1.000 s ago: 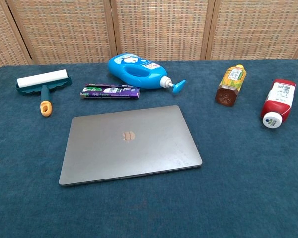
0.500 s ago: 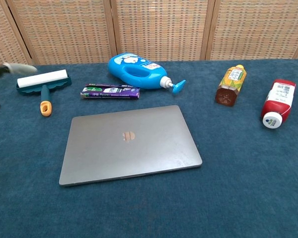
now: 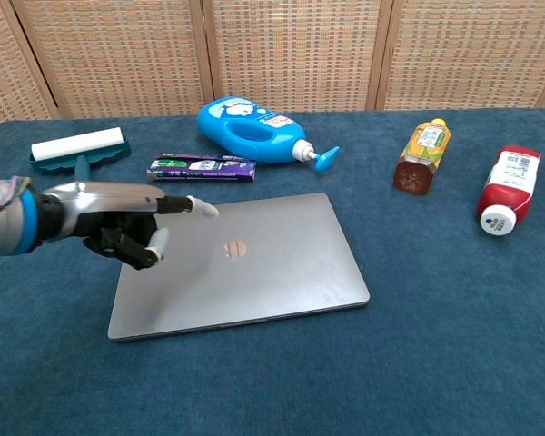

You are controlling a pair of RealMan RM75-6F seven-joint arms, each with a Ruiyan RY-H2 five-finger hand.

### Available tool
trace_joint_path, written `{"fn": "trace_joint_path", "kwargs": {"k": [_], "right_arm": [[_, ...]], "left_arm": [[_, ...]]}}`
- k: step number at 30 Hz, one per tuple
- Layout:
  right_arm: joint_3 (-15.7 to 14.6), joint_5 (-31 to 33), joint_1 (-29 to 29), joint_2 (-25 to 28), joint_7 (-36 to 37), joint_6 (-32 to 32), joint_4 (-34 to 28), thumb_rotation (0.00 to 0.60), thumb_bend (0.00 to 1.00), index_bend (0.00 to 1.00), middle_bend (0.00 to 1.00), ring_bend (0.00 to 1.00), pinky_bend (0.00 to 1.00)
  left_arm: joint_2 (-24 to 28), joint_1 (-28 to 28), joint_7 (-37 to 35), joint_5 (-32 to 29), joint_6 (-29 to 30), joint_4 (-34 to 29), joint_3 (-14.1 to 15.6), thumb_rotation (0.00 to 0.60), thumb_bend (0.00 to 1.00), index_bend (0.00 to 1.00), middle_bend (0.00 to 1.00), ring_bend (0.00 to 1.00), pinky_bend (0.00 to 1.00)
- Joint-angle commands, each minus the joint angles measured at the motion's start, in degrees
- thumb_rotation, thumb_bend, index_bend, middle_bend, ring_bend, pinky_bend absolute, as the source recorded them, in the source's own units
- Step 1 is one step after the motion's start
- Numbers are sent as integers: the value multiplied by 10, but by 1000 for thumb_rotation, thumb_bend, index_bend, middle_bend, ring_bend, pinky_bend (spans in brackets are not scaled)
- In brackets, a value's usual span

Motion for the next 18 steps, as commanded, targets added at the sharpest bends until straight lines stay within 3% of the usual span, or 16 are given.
{"fn": "trace_joint_path", "kwargs": {"k": [1, 9, 18], "right_arm": [[0, 1, 1, -1, -1, -1, 1, 600, 0, 0, 0, 0, 0], [1, 5, 1, -1, 0, -3, 3, 600, 0, 0, 0, 0, 0], [0, 5, 0, 0, 2, -1, 3, 600, 0, 0, 0, 0, 0]], "left_arm": [[-48, -76, 52, -100, 5, 23, 7, 600, 1000, 0, 955, 1000, 1000], [-74, -120, 57, -166, 9, 44, 21, 600, 1000, 0, 955, 1000, 1000], [-67, -131, 51, -187, 35, 41, 32, 600, 1000, 0, 955, 1000, 1000]]}}
